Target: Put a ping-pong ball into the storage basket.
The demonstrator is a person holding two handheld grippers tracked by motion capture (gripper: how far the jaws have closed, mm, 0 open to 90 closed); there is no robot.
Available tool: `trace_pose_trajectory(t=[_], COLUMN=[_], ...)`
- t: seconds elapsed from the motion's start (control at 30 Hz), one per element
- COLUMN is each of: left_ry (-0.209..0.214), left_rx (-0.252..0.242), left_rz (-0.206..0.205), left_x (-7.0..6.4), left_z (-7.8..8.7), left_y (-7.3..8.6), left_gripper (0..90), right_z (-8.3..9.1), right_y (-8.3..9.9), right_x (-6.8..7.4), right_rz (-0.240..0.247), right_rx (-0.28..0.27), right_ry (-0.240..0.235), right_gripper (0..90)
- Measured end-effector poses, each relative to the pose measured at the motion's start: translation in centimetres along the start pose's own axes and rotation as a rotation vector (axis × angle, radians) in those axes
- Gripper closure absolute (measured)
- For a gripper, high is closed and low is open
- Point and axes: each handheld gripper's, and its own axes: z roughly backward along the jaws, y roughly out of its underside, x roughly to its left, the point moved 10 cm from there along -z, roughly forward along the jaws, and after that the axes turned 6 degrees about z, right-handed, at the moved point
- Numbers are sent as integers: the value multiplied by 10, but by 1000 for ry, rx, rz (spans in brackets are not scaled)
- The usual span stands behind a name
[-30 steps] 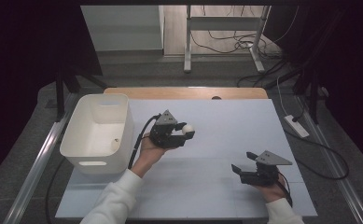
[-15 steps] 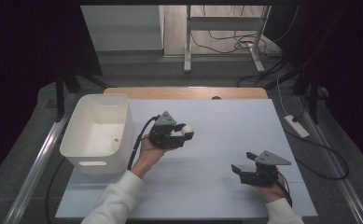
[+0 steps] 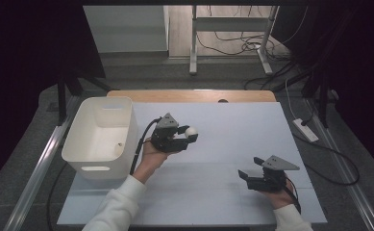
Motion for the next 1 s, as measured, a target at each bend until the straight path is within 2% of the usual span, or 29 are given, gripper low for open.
trace_pose_trajectory(t=[0.73,1.0], left_ry=[-4,-12], left_rx=[0,-9], left_rz=[5,1], left_x=[2,4], left_z=[0,4], left_y=[1,-2], left_gripper=[507,507], right_z=[0,0], right_y=[0,1], right_x=[-1,-1], right_rz=[-8,-7], right_rx=[3,5], right_ry=[5,6], right_gripper=[185,185])
